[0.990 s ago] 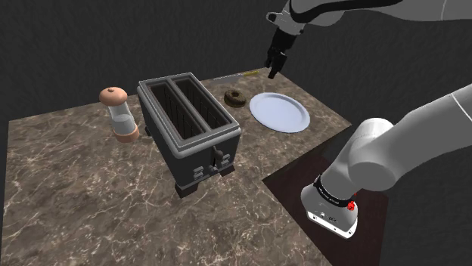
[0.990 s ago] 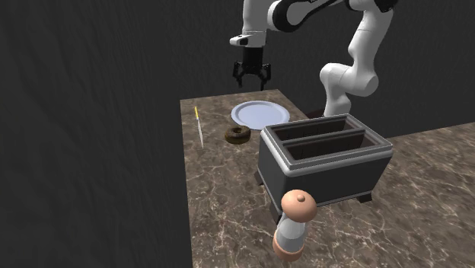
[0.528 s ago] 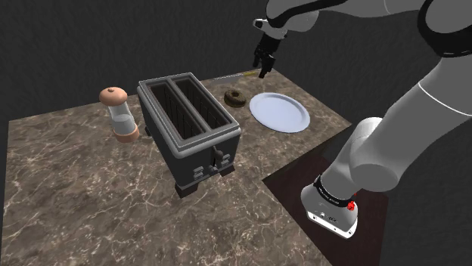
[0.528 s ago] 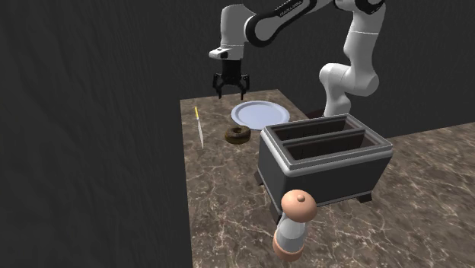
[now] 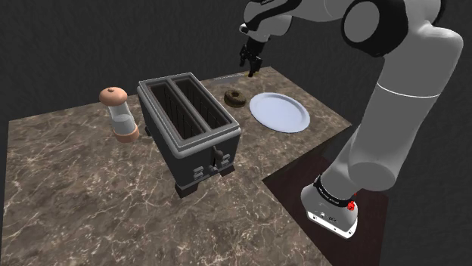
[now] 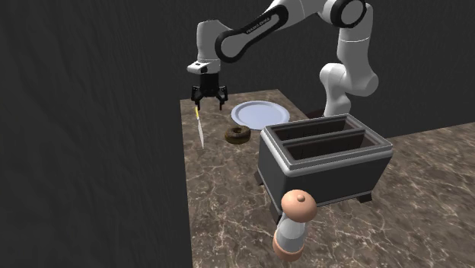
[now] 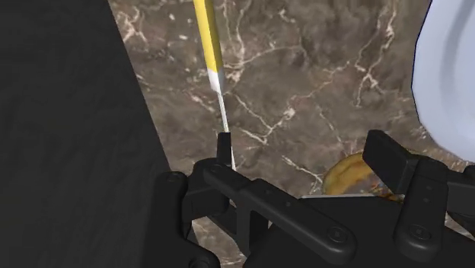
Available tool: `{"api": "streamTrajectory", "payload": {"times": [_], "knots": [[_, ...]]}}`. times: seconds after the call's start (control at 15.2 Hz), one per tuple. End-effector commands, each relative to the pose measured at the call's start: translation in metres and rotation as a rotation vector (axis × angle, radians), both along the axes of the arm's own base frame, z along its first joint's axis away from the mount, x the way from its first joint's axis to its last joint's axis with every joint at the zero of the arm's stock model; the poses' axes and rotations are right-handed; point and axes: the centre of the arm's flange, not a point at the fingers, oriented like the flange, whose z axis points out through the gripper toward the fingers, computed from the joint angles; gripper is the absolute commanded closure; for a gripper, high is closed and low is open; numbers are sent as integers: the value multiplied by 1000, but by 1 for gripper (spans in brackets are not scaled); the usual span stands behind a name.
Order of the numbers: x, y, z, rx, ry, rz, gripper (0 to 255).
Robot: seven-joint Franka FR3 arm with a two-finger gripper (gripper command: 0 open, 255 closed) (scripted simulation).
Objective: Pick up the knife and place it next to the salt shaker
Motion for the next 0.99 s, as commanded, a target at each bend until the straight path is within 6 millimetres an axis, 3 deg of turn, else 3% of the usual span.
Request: {"api": "streamTrajectory", "payload": {"times": [0.0, 0.2, 0.66, 0.92], "knots": [[23, -2, -12, -7, -8, 62, 0], [54, -7, -28, -17, -16, 139, 0], [58, -4, -65, -17, -16, 139, 0], [59, -3, -68, -17, -16, 139, 0]]}}
